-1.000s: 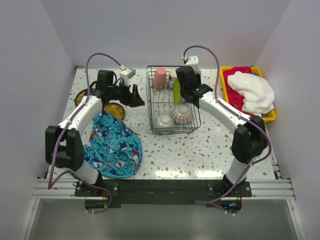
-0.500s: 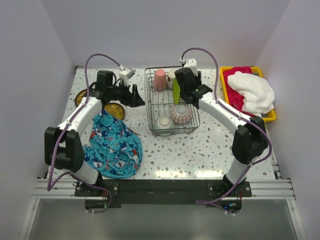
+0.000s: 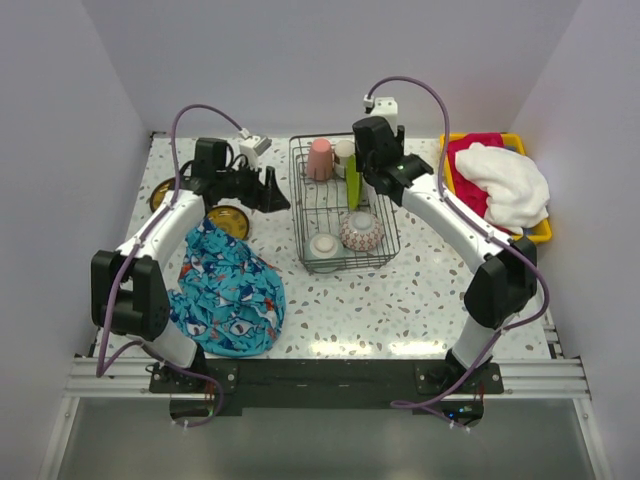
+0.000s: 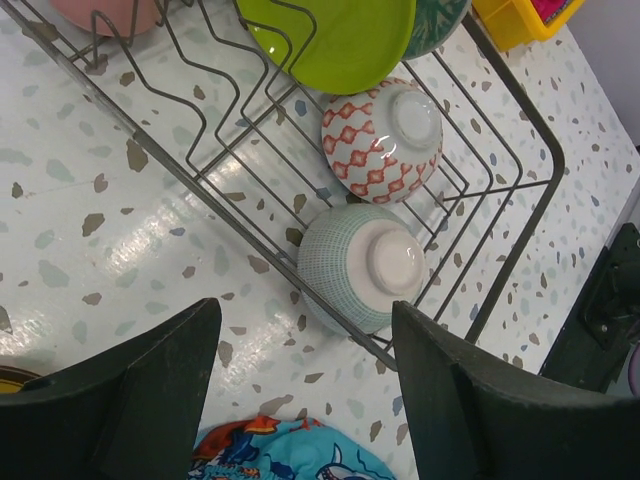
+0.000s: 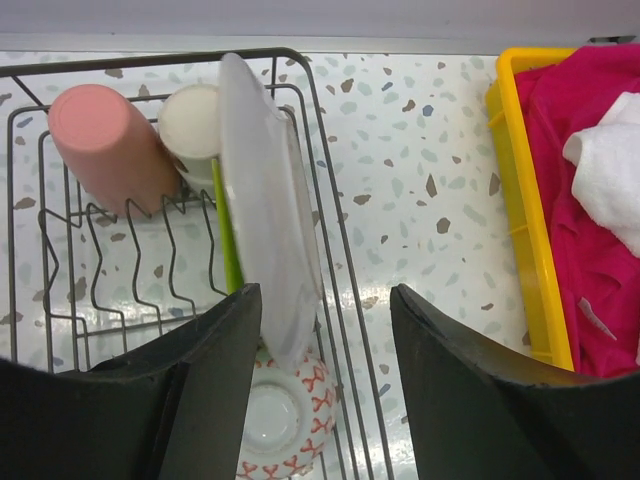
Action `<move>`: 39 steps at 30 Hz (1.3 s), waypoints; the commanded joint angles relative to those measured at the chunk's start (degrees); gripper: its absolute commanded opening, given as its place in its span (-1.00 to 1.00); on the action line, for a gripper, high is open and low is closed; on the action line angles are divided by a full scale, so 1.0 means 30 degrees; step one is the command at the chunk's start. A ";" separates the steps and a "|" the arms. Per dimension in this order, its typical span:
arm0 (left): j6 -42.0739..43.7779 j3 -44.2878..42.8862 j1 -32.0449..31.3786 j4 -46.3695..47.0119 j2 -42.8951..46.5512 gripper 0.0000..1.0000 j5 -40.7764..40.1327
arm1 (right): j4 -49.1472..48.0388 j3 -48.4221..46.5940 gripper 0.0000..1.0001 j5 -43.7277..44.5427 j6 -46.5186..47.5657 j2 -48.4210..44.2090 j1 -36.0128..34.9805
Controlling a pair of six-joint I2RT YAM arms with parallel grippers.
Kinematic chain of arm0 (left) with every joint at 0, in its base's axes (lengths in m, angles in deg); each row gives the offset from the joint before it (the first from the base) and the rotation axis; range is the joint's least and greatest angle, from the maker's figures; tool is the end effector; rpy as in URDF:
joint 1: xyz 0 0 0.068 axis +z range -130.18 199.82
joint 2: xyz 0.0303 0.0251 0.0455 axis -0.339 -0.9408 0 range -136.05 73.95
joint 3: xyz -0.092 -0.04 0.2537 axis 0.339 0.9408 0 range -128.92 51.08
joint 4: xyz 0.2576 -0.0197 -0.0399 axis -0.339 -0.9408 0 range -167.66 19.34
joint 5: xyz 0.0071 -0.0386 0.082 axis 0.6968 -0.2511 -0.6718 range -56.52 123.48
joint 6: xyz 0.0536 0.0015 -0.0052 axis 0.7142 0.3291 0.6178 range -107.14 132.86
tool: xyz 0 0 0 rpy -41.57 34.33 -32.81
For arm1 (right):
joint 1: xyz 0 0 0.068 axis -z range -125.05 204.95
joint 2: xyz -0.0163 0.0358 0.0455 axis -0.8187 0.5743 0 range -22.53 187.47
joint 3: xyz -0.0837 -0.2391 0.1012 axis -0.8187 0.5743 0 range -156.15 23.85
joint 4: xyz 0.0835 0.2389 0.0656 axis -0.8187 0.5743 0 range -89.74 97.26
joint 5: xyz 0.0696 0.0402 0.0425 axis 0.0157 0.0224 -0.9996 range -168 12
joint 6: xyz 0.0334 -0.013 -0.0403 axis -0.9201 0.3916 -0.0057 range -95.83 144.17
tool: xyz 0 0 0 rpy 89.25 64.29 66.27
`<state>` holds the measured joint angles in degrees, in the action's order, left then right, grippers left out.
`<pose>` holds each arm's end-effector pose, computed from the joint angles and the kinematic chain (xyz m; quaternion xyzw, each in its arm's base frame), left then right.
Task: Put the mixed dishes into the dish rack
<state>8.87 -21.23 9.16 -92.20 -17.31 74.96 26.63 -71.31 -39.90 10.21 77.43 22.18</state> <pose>0.3430 -0.0886 0.2893 0.1974 0.8392 -0.3689 0.3474 0.3499 0.1992 0.3599 0.0236 0.8386 -0.0769 0.5389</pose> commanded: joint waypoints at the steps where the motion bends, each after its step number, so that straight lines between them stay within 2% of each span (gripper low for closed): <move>1: 0.1240 -0.1763 -0.0081 -0.0816 -0.0223 0.49 -0.0374 | -0.0557 -0.1007 0.16 -0.0573 -0.0183 -0.1562 -0.0032; 7: 0.3085 -0.2613 -0.0052 -0.2251 -0.0223 0.50 -0.1458 | -0.1670 0.0336 0.18 -0.0514 0.0227 -0.2382 0.0231; 12: 0.4755 -0.3696 0.0532 -0.3805 0.0126 0.50 -0.3186 | -0.2166 0.1452 0.21 -0.2822 0.0605 -0.2997 0.0846; 14: 0.5312 -0.3844 0.1497 -0.4272 0.0274 0.54 -0.4095 | -0.2053 0.1602 0.33 -0.4520 0.1221 -0.3087 0.0964; 17: 0.6279 -0.4399 0.2933 -0.5557 -0.0104 0.59 -0.5851 | -0.0300 0.0754 0.40 -0.7306 0.1664 -0.2621 0.1051; 20: 0.6748 -0.5015 0.4515 -0.6294 -0.1245 0.55 -0.6734 | 0.1169 0.0049 0.44 -1.1198 0.0788 -0.2325 0.1663; 21: 0.6895 -0.5162 0.4838 -0.6326 -0.1800 0.54 -0.6706 | 0.1171 0.0135 0.47 -1.3616 0.0002 -0.2296 0.1899; 24: 0.8182 -0.5018 0.5659 -0.6297 -0.2651 0.49 -0.6851 | 0.0821 0.0340 0.49 -1.7232 -0.1088 -0.2092 0.2749; 25: 0.8214 -0.4872 0.6067 -0.6152 -0.2829 0.46 -0.7084 | 0.0703 0.0399 0.49 -1.9187 -0.0974 -0.2032 0.2838; 28: 0.7574 -0.4490 0.7179 -0.6208 -0.3795 0.20 -0.6386 | 0.0088 0.0837 0.52 -2.1134 -0.0855 -0.2032 0.2985; 33: 0.5872 -0.3085 0.8385 -0.5039 -0.4880 0.19 -0.5272 | -0.0176 0.1306 0.53 -2.1199 -0.1178 -0.1944 0.3015; 39: 0.5402 -0.2235 0.8415 -0.3751 -0.5964 0.17 -0.4976 | 0.0379 0.0812 0.54 -2.1197 -0.0506 -0.1652 0.3015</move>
<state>26.95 -29.39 34.71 -108.09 -34.29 57.54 27.92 -67.72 -100.57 7.81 71.92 31.31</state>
